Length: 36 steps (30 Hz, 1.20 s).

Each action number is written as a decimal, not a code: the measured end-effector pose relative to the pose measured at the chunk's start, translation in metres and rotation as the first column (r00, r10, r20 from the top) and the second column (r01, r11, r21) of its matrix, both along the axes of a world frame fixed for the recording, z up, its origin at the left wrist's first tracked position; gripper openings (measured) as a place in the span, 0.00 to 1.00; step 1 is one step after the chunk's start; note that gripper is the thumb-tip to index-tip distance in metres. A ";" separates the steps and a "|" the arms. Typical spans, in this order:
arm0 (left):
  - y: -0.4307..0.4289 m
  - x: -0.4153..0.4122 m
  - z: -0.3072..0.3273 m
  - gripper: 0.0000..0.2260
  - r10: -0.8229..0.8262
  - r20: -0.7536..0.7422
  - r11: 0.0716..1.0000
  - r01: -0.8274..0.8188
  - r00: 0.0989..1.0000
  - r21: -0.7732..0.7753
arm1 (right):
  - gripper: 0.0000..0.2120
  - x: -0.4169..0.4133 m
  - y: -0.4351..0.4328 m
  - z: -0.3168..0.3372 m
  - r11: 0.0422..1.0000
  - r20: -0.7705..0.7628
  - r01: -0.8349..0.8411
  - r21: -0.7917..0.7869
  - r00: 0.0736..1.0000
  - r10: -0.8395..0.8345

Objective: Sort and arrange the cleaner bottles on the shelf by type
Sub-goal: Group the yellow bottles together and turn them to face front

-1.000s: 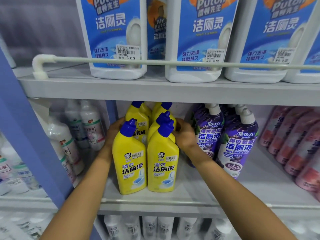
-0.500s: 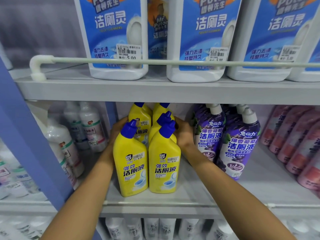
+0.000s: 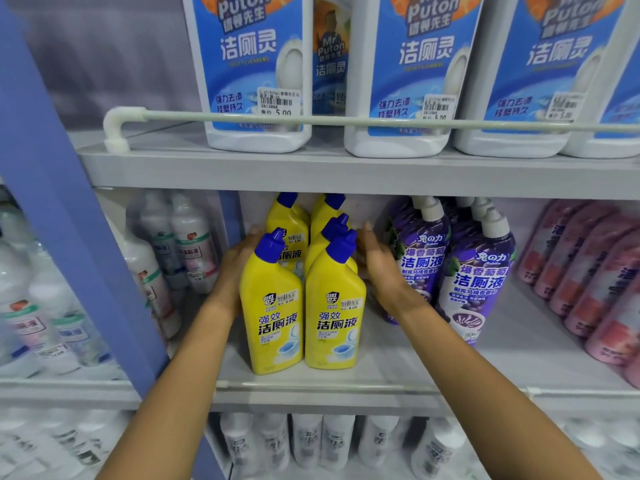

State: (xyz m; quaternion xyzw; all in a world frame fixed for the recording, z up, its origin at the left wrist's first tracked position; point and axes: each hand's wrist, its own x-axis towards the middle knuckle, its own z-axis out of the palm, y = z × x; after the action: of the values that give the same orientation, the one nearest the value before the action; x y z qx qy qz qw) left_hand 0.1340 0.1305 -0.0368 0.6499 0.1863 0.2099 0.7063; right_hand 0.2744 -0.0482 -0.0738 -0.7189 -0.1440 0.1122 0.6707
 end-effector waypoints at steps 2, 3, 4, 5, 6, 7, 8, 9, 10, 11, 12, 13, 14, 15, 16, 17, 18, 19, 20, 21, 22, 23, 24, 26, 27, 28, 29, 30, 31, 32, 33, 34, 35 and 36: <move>0.014 0.001 -0.012 0.17 0.033 0.041 0.999 -0.032 0.999 -0.029 | 0.35 -0.009 -0.009 -0.001 0.995 -0.035 -0.074 0.062 0.996 0.076; 0.020 -0.003 -0.016 0.19 0.017 0.040 0.997 -0.014 0.999 -0.081 | 0.33 -0.016 -0.013 0.001 0.991 -0.047 -0.093 0.092 0.994 0.098; 0.019 -0.011 -0.016 0.23 0.004 0.060 0.990 0.005 0.998 -0.141 | 0.30 -0.021 -0.017 0.002 0.987 -0.061 -0.096 0.130 0.993 0.105; 0.022 -0.017 -0.022 0.26 -0.004 0.100 0.987 0.020 0.995 -0.162 | 0.27 -0.025 -0.021 0.004 0.982 -0.078 -0.100 0.163 0.990 0.114; 0.018 -0.028 -0.024 0.29 -0.025 0.148 0.987 0.048 0.989 -0.150 | 0.26 -0.028 -0.023 0.004 0.971 -0.093 -0.120 0.206 0.986 0.141; 0.015 -0.037 -0.025 0.29 -0.053 0.187 0.989 0.077 0.981 -0.124 | 0.28 -0.031 -0.026 0.004 0.962 -0.107 -0.143 0.234 0.979 0.172; 0.010 -0.044 -0.029 0.27 -0.073 0.211 0.991 0.095 0.975 -0.096 | 0.30 -0.030 -0.028 0.002 0.956 -0.124 -0.165 0.242 0.972 0.199; 0.007 -0.052 -0.032 0.24 -0.092 0.225 0.992 0.109 0.970 -0.062 | 0.31 -0.033 -0.029 0.002 0.955 -0.137 -0.180 0.236 0.967 0.217; 0.001 -0.059 -0.035 0.20 -0.120 0.233 0.992 0.126 0.965 -0.011 | 0.30 -0.035 -0.029 0.001 0.950 -0.137 -0.209 0.231 0.960 0.244; -0.005 -0.067 -0.034 0.17 -0.148 0.242 0.989 0.142 0.959 0.042 | 0.28 -0.038 -0.030 0.002 0.947 -0.126 -0.238 0.214 0.955 0.269; -0.009 -0.071 -0.037 0.15 -0.163 0.241 0.985 0.142 0.957 0.101 | 0.26 -0.039 -0.030 0.001 0.945 -0.110 -0.265 0.191 0.951 0.289; -0.010 -0.073 -0.039 0.15 -0.160 0.236 0.982 0.131 0.958 0.134 | 0.24 -0.041 -0.030 0.001 0.945 -0.084 -0.284 0.161 0.950 0.300; -0.010 -0.073 -0.042 0.15 -0.160 0.240 0.979 0.122 0.958 0.166 | 0.22 -0.043 -0.029 0.002 0.943 -0.049 -0.302 0.140 0.949 0.311; -0.011 -0.073 -0.039 0.15 -0.153 0.247 0.978 0.111 0.957 0.177 | 0.20 -0.045 -0.030 0.002 0.941 -0.013 -0.310 0.136 0.949 0.315; -0.011 -0.072 -0.038 0.14 -0.152 0.256 0.976 0.104 0.955 0.190 | 0.19 -0.047 -0.030 0.001 0.941 0.012 -0.305 0.150 0.952 0.306; -0.010 -0.071 -0.038 0.14 -0.144 0.261 0.977 0.096 0.955 0.190 | 0.18 -0.046 -0.031 0.001 0.940 0.028 -0.298 0.164 0.954 0.298; -0.009 -0.069 -0.038 0.13 -0.143 0.264 0.976 0.092 0.954 0.195 | 0.19 -0.045 -0.031 0.001 0.939 0.045 -0.299 0.171 0.954 0.296; -0.008 -0.067 -0.037 0.12 -0.141 0.266 0.976 0.090 0.954 0.196 | 0.19 -0.044 -0.032 0.000 0.936 0.063 -0.306 0.174 0.952 0.300; -0.006 -0.064 -0.038 0.11 -0.143 0.266 0.976 0.091 0.953 0.198 | 0.20 -0.043 -0.033 -0.001 0.934 0.089 -0.315 0.171 0.949 0.303; -0.005 -0.062 -0.039 0.11 -0.143 0.266 0.977 0.092 0.953 0.194 | 0.20 -0.043 -0.033 -0.002 0.933 0.114 -0.318 0.169 0.947 0.302; -0.002 -0.058 -0.040 0.12 -0.146 0.272 0.978 0.096 0.951 0.187 | 0.19 -0.041 -0.033 -0.003 0.938 0.145 -0.308 0.159 0.947 0.287; -0.002 -0.055 -0.037 0.12 -0.145 0.273 0.978 0.097 0.951 0.184 | 0.17 -0.040 -0.033 -0.005 0.943 0.173 -0.297 0.152 0.947 0.270; 0.001 -0.050 -0.037 0.13 -0.145 0.275 0.978 0.096 0.950 0.186 | 0.16 -0.038 -0.032 -0.007 0.948 0.203 -0.285 0.142 0.946 0.254; 0.008 -0.036 -0.038 0.14 -0.144 0.274 0.977 0.093 0.951 0.190 | 0.16 -0.034 -0.030 -0.010 0.955 0.249 -0.262 0.142 0.943 0.222; 0.010 -0.029 -0.037 0.14 -0.139 0.275 0.979 0.091 0.951 0.181 | 0.17 -0.031 -0.028 -0.012 0.957 0.264 -0.248 0.150 0.943 0.203; 0.013 -0.021 -0.038 0.14 -0.137 0.281 0.982 0.093 0.950 0.165 | 0.16 -0.026 -0.026 -0.014 0.960 0.279 -0.229 0.161 0.944 0.179; 0.016 -0.014 -0.038 0.15 -0.138 0.282 0.983 0.097 0.949 0.155 | 0.15 -0.022 -0.023 -0.015 0.961 0.289 -0.210 0.179 0.945 0.153; 0.018 -0.007 -0.039 0.16 -0.143 0.283 0.983 0.103 0.948 0.153 | 0.14 -0.019 -0.021 -0.016 0.964 0.294 -0.187 0.190 0.947 0.126; 0.020 -0.001 -0.038 0.18 -0.149 0.280 0.982 0.108 0.948 0.158 | 0.12 -0.015 -0.019 -0.018 0.967 0.300 -0.166 0.194 0.948 0.103; 0.021 0.005 -0.039 0.18 -0.152 0.277 0.980 0.108 0.949 0.170 | 0.11 -0.013 -0.017 -0.018 0.971 0.308 -0.148 0.190 0.948 0.084; 0.022 0.009 -0.039 0.17 -0.142 0.271 0.978 0.094 0.952 0.184 | 0.11 -0.011 -0.014 -0.019 0.973 0.320 -0.133 0.187 0.945 0.067; 0.023 0.013 -0.040 0.16 -0.119 0.265 0.979 0.068 0.957 0.195 | 0.11 -0.009 -0.013 -0.021 0.975 0.337 -0.120 0.185 0.940 0.052; 0.023 0.015 -0.041 0.16 -0.084 0.256 0.978 0.030 0.963 0.207 | 0.13 -0.008 -0.012 -0.023 0.977 0.354 -0.106 0.186 0.934 0.034; 0.023 0.017 -0.043 0.16 -0.042 0.251 0.974 -0.016 0.967 0.225 | 0.15 -0.009 -0.011 -0.025 0.978 0.367 -0.091 0.189 0.930 0.016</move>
State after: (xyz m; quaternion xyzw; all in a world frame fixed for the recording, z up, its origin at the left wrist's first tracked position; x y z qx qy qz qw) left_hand 0.1506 0.1535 -0.0801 0.6946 0.0652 0.3063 0.6476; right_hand 0.2657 -0.0589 -0.0990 -0.6508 -0.2960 -0.0197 0.6989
